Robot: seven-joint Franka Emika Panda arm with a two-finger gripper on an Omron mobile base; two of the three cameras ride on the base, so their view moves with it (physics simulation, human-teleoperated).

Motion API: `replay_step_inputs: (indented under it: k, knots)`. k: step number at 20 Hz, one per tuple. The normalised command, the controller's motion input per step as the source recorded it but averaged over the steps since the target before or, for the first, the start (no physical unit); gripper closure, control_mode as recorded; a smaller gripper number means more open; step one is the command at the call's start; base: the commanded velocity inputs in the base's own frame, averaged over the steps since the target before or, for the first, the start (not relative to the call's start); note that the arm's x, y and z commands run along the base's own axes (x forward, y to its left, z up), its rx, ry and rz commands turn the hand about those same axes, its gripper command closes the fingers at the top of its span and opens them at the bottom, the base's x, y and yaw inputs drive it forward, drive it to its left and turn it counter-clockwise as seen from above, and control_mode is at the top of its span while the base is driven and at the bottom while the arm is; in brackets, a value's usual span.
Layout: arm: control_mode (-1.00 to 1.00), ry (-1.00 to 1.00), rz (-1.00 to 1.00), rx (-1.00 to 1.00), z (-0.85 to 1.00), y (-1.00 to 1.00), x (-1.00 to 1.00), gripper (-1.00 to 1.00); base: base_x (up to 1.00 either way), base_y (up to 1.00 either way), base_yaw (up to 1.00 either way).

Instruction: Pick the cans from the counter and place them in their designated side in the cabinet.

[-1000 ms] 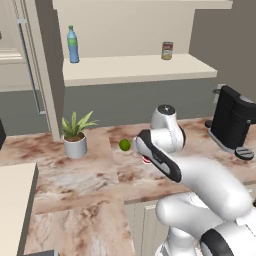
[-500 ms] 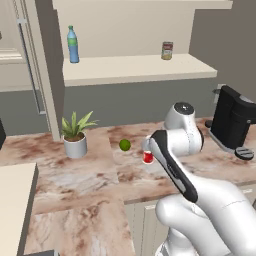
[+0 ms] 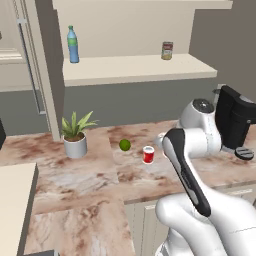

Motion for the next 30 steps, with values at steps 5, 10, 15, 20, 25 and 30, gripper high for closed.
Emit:
replay_step_inputs:
  k: [5, 10, 15, 20, 25, 30]
  knots:
    - [-1.0, -0.01, 0.0, 0.0, 0.53, -0.15, -0.32, 1.0, 0.0, 0.0, 0.0]
    - [-1.0, -0.06, 0.0, 0.0, 0.55, -0.06, -0.25, 1.0, 0.0, 0.0, 0.0]
    - [-1.0, -0.13, 0.0, 0.0, 0.49, 0.0, -0.23, 1.0, 0.0, 0.0, 0.0]
    - [-1.0, -0.13, 0.0, 0.0, 0.45, -0.02, -0.27, 1.0, 0.0, 0.0, 0.0]
    - [-1.0, -0.15, 0.0, 0.0, 0.38, -0.04, -0.17, 1.0, 0.0, 0.0, 0.0]
    - [-1.0, -0.11, 0.0, 0.0, 0.34, -0.09, -0.12, 1.0, 0.0, 0.0, 0.0]
